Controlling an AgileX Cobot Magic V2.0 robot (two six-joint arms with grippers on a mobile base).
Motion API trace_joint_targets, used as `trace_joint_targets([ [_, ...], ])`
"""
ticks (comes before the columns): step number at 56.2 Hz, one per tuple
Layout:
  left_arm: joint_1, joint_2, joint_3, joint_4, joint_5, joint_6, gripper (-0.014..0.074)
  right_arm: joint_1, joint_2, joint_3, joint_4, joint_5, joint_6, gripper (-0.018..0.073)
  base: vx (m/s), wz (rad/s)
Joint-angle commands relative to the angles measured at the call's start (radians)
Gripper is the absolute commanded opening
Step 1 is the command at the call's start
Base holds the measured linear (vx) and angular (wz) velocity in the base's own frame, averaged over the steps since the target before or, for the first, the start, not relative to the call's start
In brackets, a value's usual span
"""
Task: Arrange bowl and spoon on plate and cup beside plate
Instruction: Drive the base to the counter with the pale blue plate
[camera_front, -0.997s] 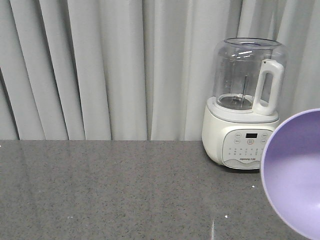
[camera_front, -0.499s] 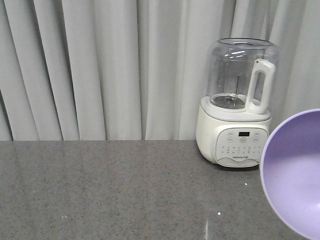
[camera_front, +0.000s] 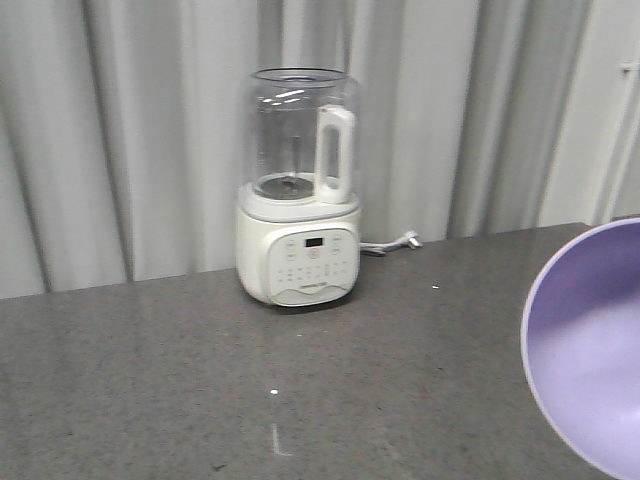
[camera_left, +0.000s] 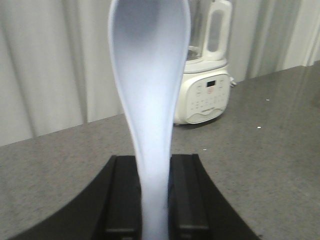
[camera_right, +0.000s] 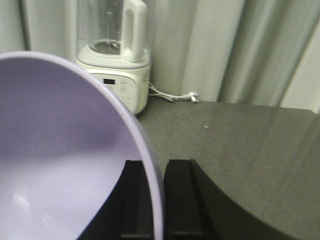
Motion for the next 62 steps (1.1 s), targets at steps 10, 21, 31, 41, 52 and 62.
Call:
trace_joint_targets([
  [10,-0.002,0.007,-0.025,-0.021,-0.084,0.001,-0.0003,-0.001,0.003,-0.029,0.029,-0.075,-0.009,-0.0008,-0.13,-0.67],
  [21,-0.002,0.007,-0.025,-0.021,-0.084,0.001,-0.0003,-0.001,0.003,-0.029,0.029,-0.075,-0.009,-0.0008,-0.14,-0.57],
  [31,-0.002,0.007,-0.025,-0.021,-0.084,0.001,-0.0003,-0.001,0.003,-0.029,0.029,-0.075,-0.009,-0.0008,-0.14,-0.52],
  [41,-0.002,0.007,-0.025,-0.021,-0.084,0.001,-0.0003,-0.001,0.003,-0.029,0.029,-0.075,-0.009,-0.0008,-0.13,-0.51],
  [52,-0.002,0.007,-0.025,-0.021,-0.084,0.001,-0.0003,-0.001,0.003,-0.029,0.029,-0.075,-0.009,-0.0008,-0.12,-0.49],
  [62,-0.002,0.007,-0.025,-0.021,-0.084,0.001,-0.0003,-0.001,0.003,-0.029,0.029,-0.074,-0.009,-0.0008,-0.09,-0.46],
])
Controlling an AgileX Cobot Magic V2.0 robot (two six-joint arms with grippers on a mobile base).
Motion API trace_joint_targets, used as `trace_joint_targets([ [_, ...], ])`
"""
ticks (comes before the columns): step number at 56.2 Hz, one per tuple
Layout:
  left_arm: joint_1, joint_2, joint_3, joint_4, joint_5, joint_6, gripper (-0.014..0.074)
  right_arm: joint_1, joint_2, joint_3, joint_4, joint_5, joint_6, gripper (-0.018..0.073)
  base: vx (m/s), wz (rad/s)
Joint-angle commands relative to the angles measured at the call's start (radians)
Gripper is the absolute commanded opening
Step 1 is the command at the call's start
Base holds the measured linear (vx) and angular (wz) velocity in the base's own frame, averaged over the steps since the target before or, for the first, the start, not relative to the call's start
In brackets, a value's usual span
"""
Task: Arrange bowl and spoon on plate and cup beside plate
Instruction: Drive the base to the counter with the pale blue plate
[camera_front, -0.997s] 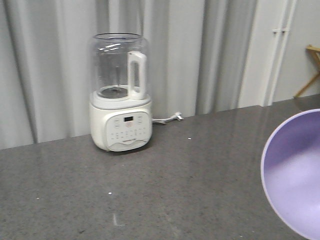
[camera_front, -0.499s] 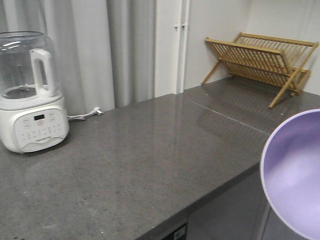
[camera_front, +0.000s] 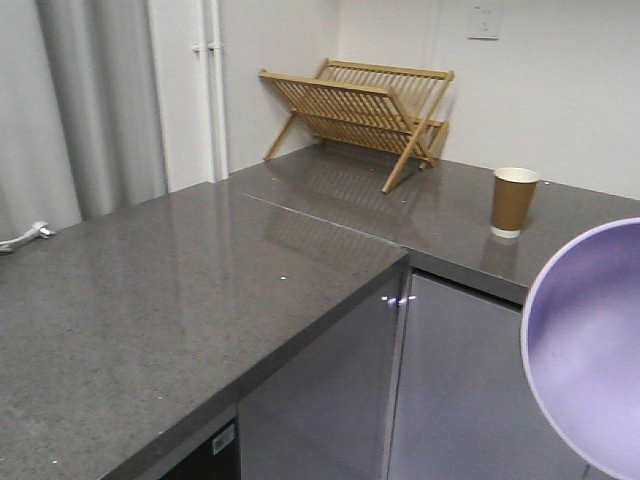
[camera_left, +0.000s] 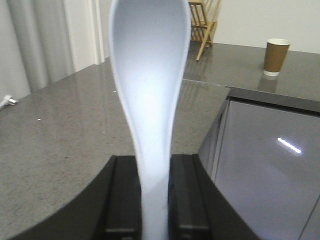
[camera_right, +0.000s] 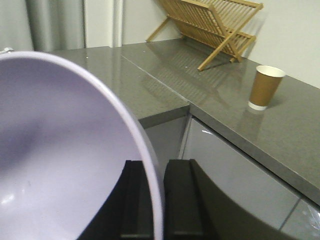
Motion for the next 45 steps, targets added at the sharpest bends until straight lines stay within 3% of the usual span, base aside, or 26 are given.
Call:
trace_joint_targets([
  [1,-0.002,0.007,-0.025,-0.021,-0.084,0.001,-0.0003,-0.001,0.003,-0.029,0.029,-0.073,-0.009,-0.0008,-0.06,-0.46],
  [45,-0.002,0.006,-0.025,-0.021,-0.084,0.001,-0.0003,-0.001,-0.001,-0.029,0.029,-0.074,-0.009,-0.0008,0.10,-0.49],
])
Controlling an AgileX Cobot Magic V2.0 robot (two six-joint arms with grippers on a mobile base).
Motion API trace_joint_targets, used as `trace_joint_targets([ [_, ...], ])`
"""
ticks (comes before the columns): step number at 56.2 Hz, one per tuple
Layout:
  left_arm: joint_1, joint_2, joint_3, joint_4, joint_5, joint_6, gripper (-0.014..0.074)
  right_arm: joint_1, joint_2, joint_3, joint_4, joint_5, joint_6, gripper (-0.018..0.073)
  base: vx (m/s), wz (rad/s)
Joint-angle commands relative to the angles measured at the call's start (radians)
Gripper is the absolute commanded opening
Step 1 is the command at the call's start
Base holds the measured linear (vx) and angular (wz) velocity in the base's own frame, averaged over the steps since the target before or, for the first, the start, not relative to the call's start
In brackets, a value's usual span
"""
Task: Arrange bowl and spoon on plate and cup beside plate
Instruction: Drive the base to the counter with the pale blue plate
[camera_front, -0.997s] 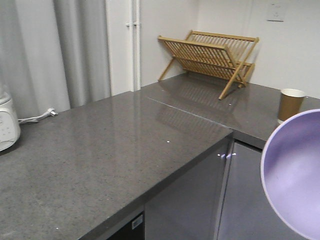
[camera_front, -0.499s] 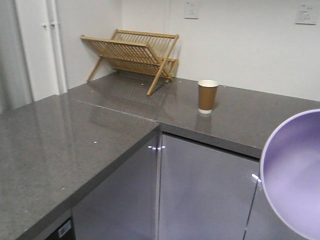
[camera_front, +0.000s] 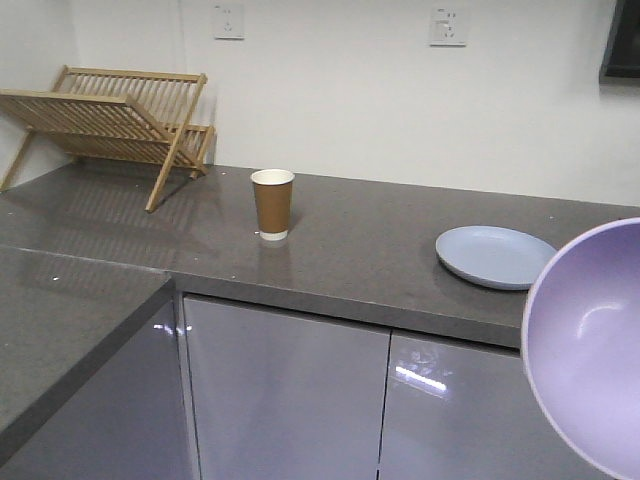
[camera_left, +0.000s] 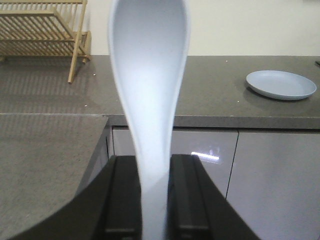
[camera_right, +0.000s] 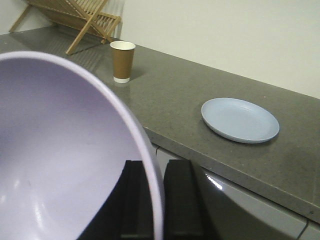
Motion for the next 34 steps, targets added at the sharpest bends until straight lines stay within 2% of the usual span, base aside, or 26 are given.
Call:
trace_joint_targets([
  [1,-0.002,0.006,-0.025,-0.021,-0.083,0.001,-0.0003,-0.001,-0.001,-0.029,0.030,-0.074,-0.009,-0.0008,0.22,-0.31],
  [15,-0.002,0.006,-0.025,-0.021,-0.083,0.001,-0.0003,-0.001,0.000,-0.029,0.032,-0.074,-0.009,-0.0008,0.26,-0.20],
  [34,-0.002,0.006,-0.025,-0.021,-0.083,0.001,-0.0003,-0.001,0.000,-0.029,0.032,-0.074,-0.009,-0.0008,0.37,-0.04],
])
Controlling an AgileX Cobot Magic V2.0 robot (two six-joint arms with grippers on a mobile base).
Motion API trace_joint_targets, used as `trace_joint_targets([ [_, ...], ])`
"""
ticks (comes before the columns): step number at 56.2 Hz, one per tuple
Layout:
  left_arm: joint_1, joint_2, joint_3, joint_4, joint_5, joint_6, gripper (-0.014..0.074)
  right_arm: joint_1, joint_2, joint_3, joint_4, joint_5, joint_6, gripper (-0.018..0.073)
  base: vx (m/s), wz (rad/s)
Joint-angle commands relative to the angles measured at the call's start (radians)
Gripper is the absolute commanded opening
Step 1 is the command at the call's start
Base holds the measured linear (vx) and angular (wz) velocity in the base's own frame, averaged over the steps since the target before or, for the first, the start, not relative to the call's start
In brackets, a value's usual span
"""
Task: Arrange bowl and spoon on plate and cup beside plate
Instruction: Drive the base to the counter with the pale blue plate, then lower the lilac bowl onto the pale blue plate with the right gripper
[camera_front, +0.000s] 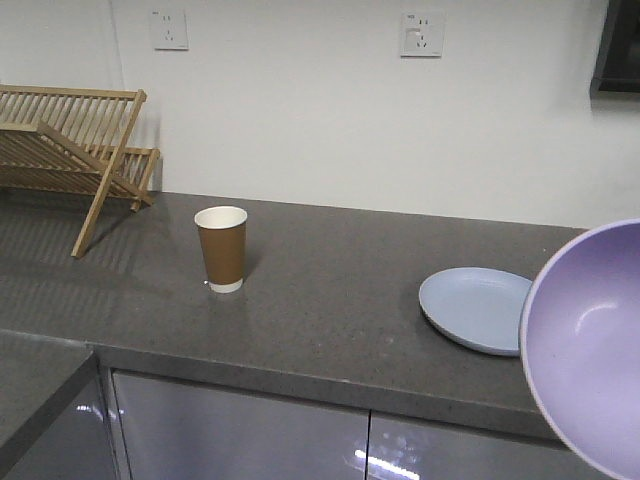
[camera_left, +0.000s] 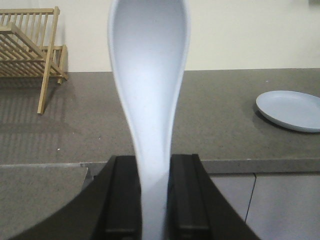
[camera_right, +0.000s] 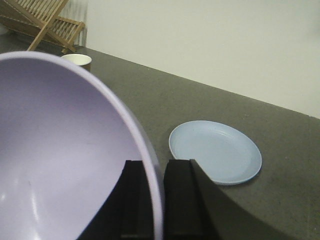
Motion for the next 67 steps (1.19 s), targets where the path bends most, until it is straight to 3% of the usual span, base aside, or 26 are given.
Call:
trace_joint_targets([
  [1,-0.002,0.006,-0.025,-0.021,-0.083,0.001,-0.0003,-0.001,0.000,-0.029,0.032,-0.074,-0.009,-0.0008,0.40,-0.05],
  [67,-0.002,0.006,-0.025,-0.021,-0.083,0.001,-0.0003,-0.001,0.000,-0.029,0.032,-0.075,-0.009,-0.0008,0.28,-0.18],
])
